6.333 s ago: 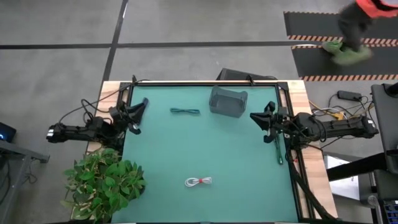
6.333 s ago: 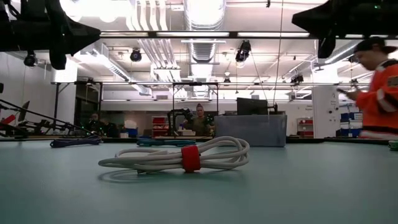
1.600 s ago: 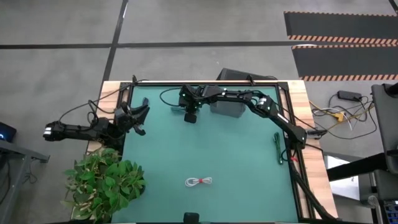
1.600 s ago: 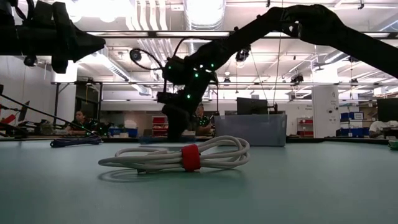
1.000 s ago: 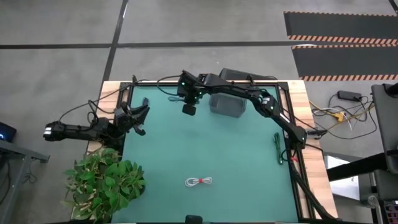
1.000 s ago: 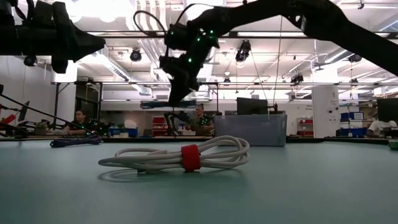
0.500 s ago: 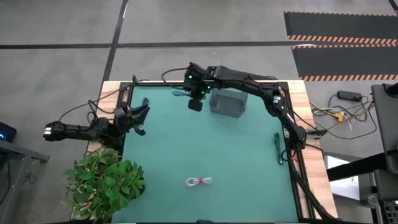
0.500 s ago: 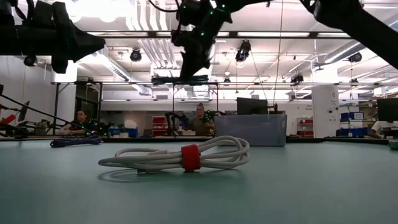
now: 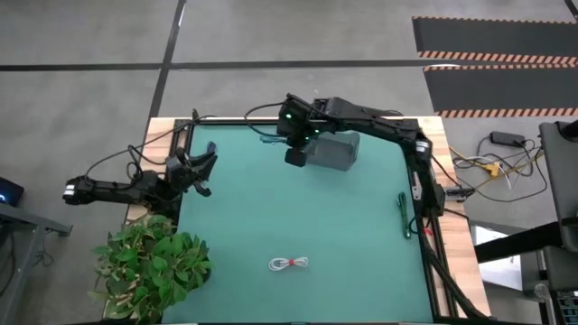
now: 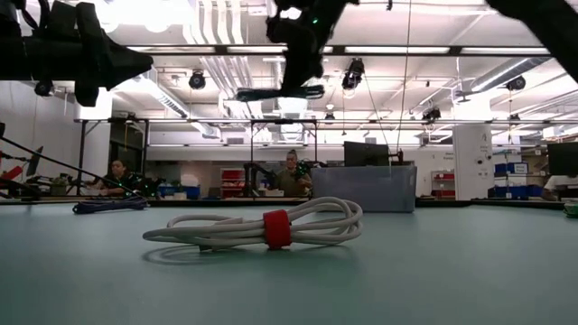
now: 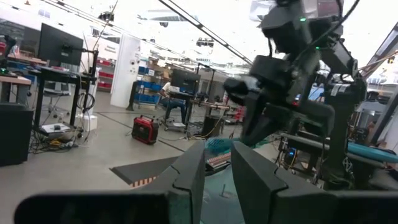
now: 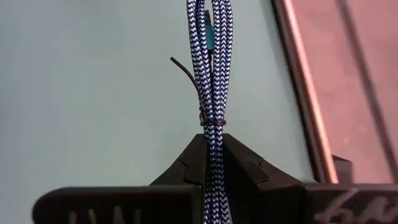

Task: Pick and place USB-C Cables
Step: Put the blue USB cable into the black bin

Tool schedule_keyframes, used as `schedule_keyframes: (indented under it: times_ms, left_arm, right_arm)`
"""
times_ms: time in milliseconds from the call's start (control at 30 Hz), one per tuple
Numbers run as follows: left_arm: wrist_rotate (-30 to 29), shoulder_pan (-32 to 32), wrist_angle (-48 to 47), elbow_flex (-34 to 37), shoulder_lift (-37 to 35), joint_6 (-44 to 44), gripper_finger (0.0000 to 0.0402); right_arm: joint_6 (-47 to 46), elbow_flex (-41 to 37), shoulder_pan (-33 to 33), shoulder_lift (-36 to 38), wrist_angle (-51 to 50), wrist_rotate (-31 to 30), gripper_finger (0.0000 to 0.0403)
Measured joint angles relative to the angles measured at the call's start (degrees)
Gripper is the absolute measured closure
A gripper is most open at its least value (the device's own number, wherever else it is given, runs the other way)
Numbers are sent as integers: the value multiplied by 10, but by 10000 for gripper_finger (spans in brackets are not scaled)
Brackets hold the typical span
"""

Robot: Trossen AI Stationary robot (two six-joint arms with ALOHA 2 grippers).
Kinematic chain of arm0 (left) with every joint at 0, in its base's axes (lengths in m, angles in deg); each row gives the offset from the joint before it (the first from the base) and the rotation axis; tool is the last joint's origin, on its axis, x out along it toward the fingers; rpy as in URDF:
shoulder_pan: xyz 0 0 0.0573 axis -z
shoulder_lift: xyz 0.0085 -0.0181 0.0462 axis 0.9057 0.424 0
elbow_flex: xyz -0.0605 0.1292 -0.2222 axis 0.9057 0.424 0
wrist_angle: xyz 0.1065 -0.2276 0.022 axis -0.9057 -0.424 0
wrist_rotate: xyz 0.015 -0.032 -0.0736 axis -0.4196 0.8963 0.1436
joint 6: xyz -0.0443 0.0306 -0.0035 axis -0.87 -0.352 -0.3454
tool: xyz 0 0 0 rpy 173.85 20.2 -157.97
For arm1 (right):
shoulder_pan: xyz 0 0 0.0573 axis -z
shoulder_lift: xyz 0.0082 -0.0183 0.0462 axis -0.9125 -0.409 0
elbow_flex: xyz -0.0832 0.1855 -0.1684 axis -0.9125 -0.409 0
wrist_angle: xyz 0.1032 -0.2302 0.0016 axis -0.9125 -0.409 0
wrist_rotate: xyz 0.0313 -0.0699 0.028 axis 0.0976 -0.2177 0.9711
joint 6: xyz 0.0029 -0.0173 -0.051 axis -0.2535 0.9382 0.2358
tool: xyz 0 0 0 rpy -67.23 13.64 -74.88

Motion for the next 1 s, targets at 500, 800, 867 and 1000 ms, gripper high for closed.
schedule_keyframes:
  times_ms: [500,800,867,1000]
  left_arm:
    - [0,0,0,0,-1,1,338]
    - [-2,0,11,0,-1,1,338]
    - [-3,0,14,0,-1,1,338]
    - [-4,0,13,0,1,1,338]
  right_arm:
    - [-3,-338,63,207,156,-16,380]
    - [63,-435,148,216,198,17,380]
    - [67,-456,166,215,227,42,380]
    - [77,-485,190,216,254,54,380]
